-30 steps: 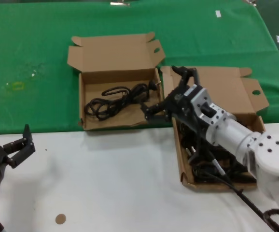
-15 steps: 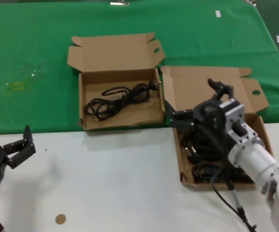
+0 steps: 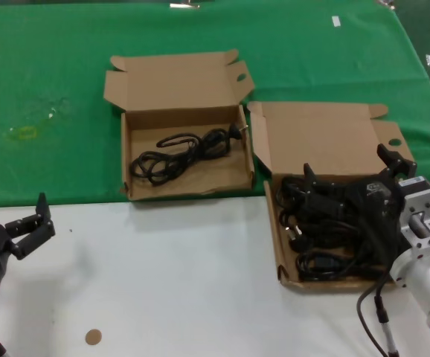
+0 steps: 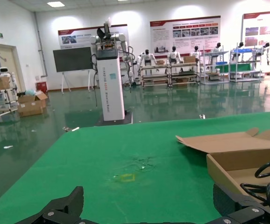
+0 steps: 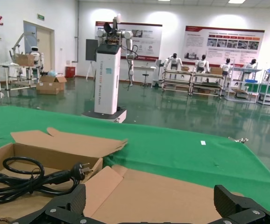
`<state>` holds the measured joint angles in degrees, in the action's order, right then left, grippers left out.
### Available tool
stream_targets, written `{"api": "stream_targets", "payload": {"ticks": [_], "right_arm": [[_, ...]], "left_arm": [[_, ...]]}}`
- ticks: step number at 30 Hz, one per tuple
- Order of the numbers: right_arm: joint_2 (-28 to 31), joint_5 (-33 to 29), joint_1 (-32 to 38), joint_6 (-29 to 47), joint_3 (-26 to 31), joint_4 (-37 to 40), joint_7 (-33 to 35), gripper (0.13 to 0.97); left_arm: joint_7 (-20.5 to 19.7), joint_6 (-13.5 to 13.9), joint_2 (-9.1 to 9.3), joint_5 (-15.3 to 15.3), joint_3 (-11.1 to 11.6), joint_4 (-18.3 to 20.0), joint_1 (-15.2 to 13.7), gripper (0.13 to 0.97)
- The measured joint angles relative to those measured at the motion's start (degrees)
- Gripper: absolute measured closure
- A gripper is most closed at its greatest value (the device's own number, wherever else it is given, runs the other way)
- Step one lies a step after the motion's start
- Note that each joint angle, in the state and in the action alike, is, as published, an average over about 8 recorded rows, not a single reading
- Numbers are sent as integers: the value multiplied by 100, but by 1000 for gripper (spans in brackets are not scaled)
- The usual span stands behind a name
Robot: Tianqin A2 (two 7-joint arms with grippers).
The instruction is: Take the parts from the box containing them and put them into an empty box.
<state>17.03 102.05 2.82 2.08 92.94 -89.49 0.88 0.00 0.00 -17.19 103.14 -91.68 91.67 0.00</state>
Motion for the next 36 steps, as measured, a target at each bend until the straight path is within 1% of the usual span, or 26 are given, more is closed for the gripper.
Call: {"api": "stream_targets", "payload": {"ticks": [36], "right_arm": [[3,23,-58,-44,-26,-45,-19,129]], "left_arm": [[0,0,0,-1,0,0,0,132]]}}
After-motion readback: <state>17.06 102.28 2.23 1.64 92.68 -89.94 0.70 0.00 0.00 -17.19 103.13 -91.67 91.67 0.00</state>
